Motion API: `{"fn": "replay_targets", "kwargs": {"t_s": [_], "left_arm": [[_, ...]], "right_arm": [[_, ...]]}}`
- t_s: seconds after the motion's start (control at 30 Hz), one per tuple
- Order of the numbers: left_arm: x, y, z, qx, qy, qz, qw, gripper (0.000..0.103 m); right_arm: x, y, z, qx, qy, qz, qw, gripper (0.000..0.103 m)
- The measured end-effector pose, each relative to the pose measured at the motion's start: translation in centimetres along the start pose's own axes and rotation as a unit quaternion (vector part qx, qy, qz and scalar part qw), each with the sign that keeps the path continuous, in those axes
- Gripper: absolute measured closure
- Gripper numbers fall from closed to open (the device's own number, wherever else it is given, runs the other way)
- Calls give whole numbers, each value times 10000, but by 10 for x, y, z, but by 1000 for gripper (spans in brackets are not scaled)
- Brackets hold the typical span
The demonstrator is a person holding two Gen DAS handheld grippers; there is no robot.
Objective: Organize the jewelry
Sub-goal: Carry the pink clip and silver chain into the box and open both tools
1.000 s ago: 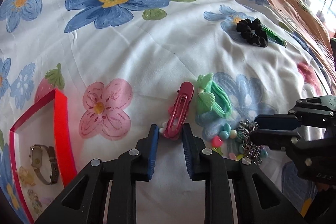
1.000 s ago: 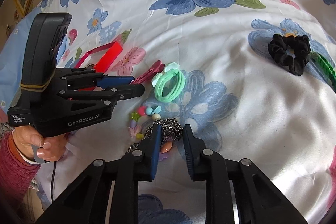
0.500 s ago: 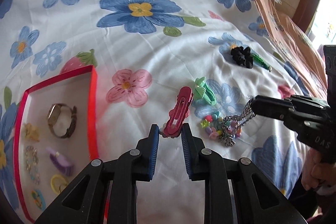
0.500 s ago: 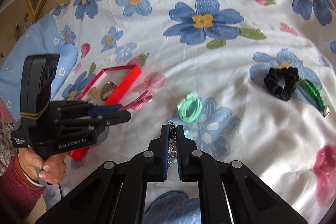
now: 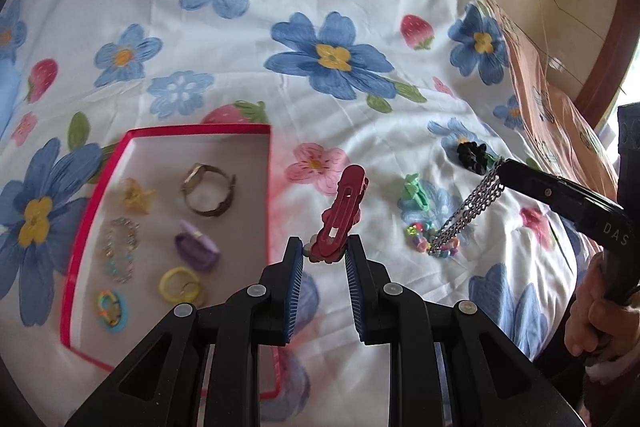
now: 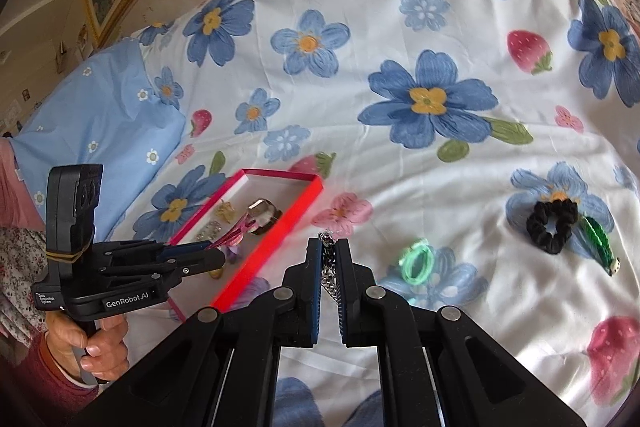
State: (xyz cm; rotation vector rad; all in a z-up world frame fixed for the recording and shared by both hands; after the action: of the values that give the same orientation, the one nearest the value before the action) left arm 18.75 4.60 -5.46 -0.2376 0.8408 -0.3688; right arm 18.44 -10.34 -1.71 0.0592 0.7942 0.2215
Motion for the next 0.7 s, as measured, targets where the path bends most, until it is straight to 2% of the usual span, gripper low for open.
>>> {"fn": "replay_targets", "kwargs": {"t_s": [0.37,0.7], "left_arm": [[-53,49,-22,-498,-280,370,9977,82],[-80,85,-48,-842,-300,686,9936,82]], "right_arm": [[9,69,14,-368,-52,475,9982,97],[26,137,15,-648,42,1007,9928,97]]}}
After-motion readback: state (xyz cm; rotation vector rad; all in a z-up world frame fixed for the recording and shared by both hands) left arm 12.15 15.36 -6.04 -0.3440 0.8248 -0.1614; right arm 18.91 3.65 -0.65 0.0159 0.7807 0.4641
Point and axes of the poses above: each gripper's, at about its wrist camera, not at the fingertips, and x roughly the way its jaws point, y to its left, z to its top, the point moved 9 cm from there along x, roughly the way its jaws point, and after that the axes turned 8 degrees about -z, right-handed, at the moved point
